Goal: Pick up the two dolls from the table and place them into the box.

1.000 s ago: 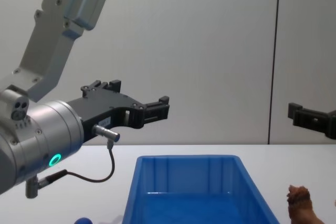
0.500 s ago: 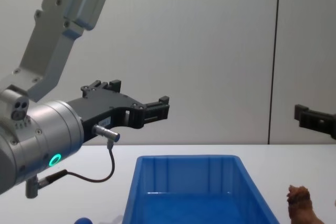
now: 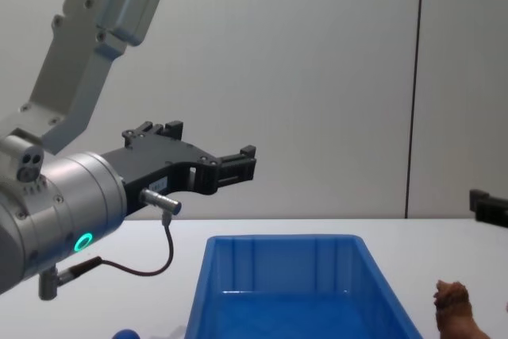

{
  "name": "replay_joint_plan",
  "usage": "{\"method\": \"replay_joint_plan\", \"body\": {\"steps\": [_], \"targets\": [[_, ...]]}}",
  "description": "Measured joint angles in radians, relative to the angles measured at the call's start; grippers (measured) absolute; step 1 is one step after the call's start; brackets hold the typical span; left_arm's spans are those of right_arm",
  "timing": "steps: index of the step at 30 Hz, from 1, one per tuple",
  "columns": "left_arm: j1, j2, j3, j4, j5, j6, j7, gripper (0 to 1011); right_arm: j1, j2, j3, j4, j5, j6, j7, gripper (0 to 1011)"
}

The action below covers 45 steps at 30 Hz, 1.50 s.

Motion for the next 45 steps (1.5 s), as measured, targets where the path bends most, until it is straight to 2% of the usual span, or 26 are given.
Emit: {"method": "replay_joint_plan", "body": {"steps": [24, 45], "targets": [[0.0, 0.0, 0.0, 0.0, 0.0, 0.0, 0.0, 1001, -0.031, -0.027, -0.015, 0.002, -0.036, 0.149, -0.07, 1001], [0.0, 0.0, 0.0, 0.0, 0.0, 0.0, 0.0, 1001, -0.068, -0.038, -0.014, 0.015, -0.034, 0.218, -0.103, 1001]]}}
